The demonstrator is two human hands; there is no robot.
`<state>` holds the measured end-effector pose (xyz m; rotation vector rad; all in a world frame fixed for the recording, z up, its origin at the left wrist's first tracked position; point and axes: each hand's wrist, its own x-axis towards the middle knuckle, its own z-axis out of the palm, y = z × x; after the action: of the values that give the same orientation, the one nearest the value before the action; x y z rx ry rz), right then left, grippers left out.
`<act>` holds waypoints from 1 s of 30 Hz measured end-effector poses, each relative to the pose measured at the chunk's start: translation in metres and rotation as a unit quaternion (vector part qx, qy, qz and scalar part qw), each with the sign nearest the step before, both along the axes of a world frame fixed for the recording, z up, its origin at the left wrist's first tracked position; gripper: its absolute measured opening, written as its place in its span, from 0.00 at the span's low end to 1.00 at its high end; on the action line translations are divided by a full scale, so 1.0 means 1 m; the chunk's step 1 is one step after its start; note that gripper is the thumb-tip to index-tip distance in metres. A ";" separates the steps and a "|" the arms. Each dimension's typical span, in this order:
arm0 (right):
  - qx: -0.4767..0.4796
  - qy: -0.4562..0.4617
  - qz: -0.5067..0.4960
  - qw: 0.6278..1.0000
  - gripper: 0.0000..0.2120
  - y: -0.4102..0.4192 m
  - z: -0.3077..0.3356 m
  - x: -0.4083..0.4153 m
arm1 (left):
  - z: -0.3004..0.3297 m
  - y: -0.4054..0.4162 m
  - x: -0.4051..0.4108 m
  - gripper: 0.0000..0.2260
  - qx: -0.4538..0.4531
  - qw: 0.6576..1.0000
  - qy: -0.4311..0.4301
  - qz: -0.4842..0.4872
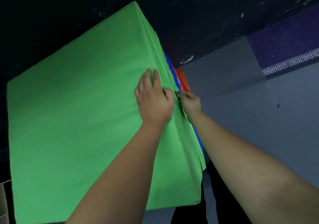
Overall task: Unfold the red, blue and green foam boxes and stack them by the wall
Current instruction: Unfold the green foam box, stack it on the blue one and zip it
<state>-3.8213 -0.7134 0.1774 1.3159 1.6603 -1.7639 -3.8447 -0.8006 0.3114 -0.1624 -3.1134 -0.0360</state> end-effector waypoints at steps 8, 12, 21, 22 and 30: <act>-0.045 -0.024 0.121 0.991 0.28 0.011 0.011 -0.040 | 0.004 0.004 0.000 0.30 0.006 1.000 -0.025 0.005; -0.037 -0.009 0.120 0.992 0.17 0.020 0.012 -0.052 | 0.019 -0.003 -0.019 0.25 0.014 1.000 0.002 -0.006; -0.020 -0.046 0.108 0.993 0.26 0.010 -0.026 -0.083 | -0.004 0.007 -0.092 0.28 0.012 1.000 0.010 0.007; -0.031 -0.046 0.088 0.995 0.25 0.010 -0.028 -0.084 | -0.006 0.007 -0.092 0.28 0.010 1.000 0.017 0.009; -0.102 -0.026 0.024 0.994 0.11 0.011 -0.036 -0.084 | -0.014 0.012 -0.098 0.27 0.010 0.999 0.028 0.027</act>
<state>-3.9050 -0.7027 0.1418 1.2093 1.4301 -1.8012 -3.9430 -0.7888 0.2977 -0.0777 -3.0589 -0.0611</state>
